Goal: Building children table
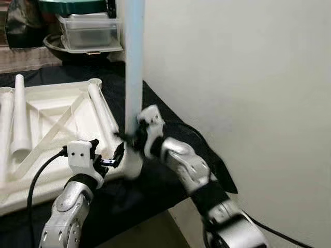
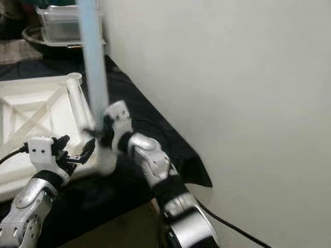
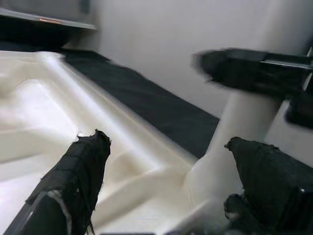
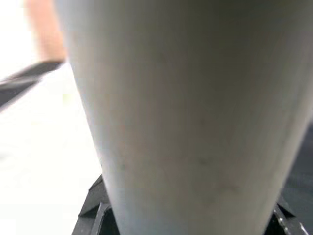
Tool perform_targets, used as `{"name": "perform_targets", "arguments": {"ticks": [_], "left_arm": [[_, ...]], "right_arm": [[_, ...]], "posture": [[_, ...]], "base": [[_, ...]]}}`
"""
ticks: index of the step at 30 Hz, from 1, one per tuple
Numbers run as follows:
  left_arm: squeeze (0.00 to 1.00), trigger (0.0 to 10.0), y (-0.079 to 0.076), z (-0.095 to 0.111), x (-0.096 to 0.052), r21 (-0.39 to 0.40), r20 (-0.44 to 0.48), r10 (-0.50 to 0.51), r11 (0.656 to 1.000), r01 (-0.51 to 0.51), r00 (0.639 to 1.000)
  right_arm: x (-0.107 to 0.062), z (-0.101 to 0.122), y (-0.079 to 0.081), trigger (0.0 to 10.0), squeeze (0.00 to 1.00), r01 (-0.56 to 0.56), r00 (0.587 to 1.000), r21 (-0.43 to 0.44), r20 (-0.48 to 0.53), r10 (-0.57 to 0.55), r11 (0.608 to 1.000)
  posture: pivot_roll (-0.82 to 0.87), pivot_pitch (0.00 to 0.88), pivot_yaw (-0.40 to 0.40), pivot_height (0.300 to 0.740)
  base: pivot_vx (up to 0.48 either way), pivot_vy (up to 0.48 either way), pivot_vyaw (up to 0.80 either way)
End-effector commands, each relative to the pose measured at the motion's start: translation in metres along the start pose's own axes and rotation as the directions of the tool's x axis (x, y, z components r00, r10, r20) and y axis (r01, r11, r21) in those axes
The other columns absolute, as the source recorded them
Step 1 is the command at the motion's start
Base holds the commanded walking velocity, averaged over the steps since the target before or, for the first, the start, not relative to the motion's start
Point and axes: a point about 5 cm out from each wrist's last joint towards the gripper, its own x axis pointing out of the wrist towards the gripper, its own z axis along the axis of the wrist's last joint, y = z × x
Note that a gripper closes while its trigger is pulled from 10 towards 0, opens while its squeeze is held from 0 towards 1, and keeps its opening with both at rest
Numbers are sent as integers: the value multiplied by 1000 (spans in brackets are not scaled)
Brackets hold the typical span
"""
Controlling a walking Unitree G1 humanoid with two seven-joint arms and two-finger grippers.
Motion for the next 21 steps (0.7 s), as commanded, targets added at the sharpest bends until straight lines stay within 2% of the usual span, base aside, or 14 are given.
{"name": "perform_targets", "arguments": {"ticks": [1,3,6,7,9,10,11,12,16,17,18,19,20,21], "left_arm": [[0,10000,0,0,-1,-1,-3,2,1000,-2,1000],[0,10000,0,0,-1,0,-3,0,1000,0,1000],[0,10000,1,0,-1,-1,-4,-1,1000,1,1000],[0,10000,1,0,-1,-1,-5,-2,1000,2,1000],[0,10000,1,0,-1,-1,-5,-2,1000,2,1000],[0,10000,1,0,-1,0,-5,-2,1000,2,1000],[0,10000,2,0,0,0,-5,-1,1000,1,1000],[0,10000,2,0,0,0,-4,0,1000,0,1000],[0,10000,2,0,0,1,-3,2,1000,-2,1000],[0,10000,2,0,0,1,-3,3,1000,-3,1000],[0,10000,2,0,0,1,-3,3,1000,-3,1000],[0,10000,3,0,0,1,-3,3,1000,-3,1000],[0,10000,3,0,0,1,-3,3,1000,-3,1000],[0,10000,3,0,0,1,-3,4,1000,-4,1000]], "right_arm": [[-10,-34,-34,0,0,224,965,43,-149,-216,974],[-19,-41,-43,0,0,308,942,18,-143,-302,951],[-20,-41,-34,0,0,261,957,40,-140,-254,964],[-18,-38,-22,10000,0,172,979,79,-128,-161,982],[-18,-38,-22,10000,0,172,979,79,-128,-161,982],[-15,-32,-12,10000,0,85,993,98,-94,-76,992],[-15,-23,-4,10000,322,11,1000,93,-29,-9,996],[-13,-16,2,10000,1000,-26,1000,97,15,25,995],[-11,-6,12,10000,1000,-118,992,75,59,114,990],[-11,0,20,10000,0,-213,976,92,76,207,973],[-11,0,20,10000,0,-213,976,92,76,207,973],[-15,10,29,10000,0,-355,932,95,112,345,930],[-15,10,29,10000,0,-355,932,95,112,345,930],[-26,21,39,10000,0,-535,840,74,154,520,842]], "posture": [[125,0,-138,740],[125,0,-138,740],[120,0,-132,740],[117,0,-132,740],[117,0,-132,740],[117,0,-132,740],[121,0,-134,740],[121,0,-134,740],[122,0,-136,740],[122,0,-136,740],[122,0,-136,740],[120,0,-137,740],[120,0,-137,740],[120,0,-137,740]], "base": [[0,0,0],[0,0,0],[0,0,0],[0,0,0],[0,0,0],[0,0,0],[0,0,0],[0,0,0],[0,0,0],[0,0,0],[0,0,0],[0,0,0],[0,0,0],[0,0,0]]}}
